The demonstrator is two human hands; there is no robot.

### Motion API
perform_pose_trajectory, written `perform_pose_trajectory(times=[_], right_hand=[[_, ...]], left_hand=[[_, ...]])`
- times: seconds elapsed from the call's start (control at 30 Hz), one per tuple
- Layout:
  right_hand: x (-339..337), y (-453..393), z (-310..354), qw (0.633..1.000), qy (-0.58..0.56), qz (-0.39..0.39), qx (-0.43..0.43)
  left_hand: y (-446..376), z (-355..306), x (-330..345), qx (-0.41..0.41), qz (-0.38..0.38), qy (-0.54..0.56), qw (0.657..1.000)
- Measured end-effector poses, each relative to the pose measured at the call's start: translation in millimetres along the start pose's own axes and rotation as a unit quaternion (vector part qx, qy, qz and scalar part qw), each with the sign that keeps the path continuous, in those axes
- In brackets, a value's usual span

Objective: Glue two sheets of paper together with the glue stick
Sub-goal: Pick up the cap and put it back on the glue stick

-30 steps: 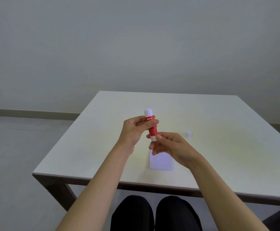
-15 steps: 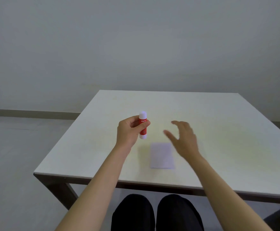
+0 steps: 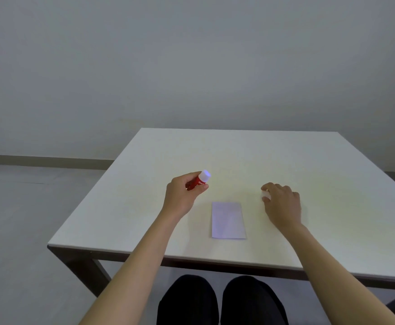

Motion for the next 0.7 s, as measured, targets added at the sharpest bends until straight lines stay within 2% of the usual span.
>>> perform_pose_trajectory(times=[0.07, 0.13, 0.23, 0.37, 0.57, 0.7], right_hand=[[-7, 4, 9, 0.99, -0.142, 0.001, -0.015], [-17, 8, 25, 0.951, -0.306, 0.0, -0.041], [-32, 14, 55, 0.908, -0.411, 0.016, -0.084], [-44, 19, 84, 0.898, -0.421, 0.023, -0.126], [-49, 23, 93, 0.904, -0.401, 0.018, -0.147], [-47, 26, 98, 0.915, -0.363, 0.04, -0.169]], left_hand=[[0, -2, 0, 0.01, 0.0, -0.031, 0.999], [0, -5, 2, 0.021, -0.002, -0.059, 0.998], [-1, -8, 3, 0.029, -0.007, -0.087, 0.996], [1, -12, 5, 0.034, -0.005, -0.099, 0.995], [5, -16, 5, 0.046, 0.0, -0.115, 0.992], [6, -19, 8, 0.057, 0.011, -0.151, 0.987]])
Point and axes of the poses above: each hand's wrist, its own y-axis away from the middle knuckle, its own x-axis out of the palm, z = x × y, the point moved 7 cm from there along -y, towards the middle knuckle, and after that the axes turned 11 degrees about z, right-handed, at the moved point
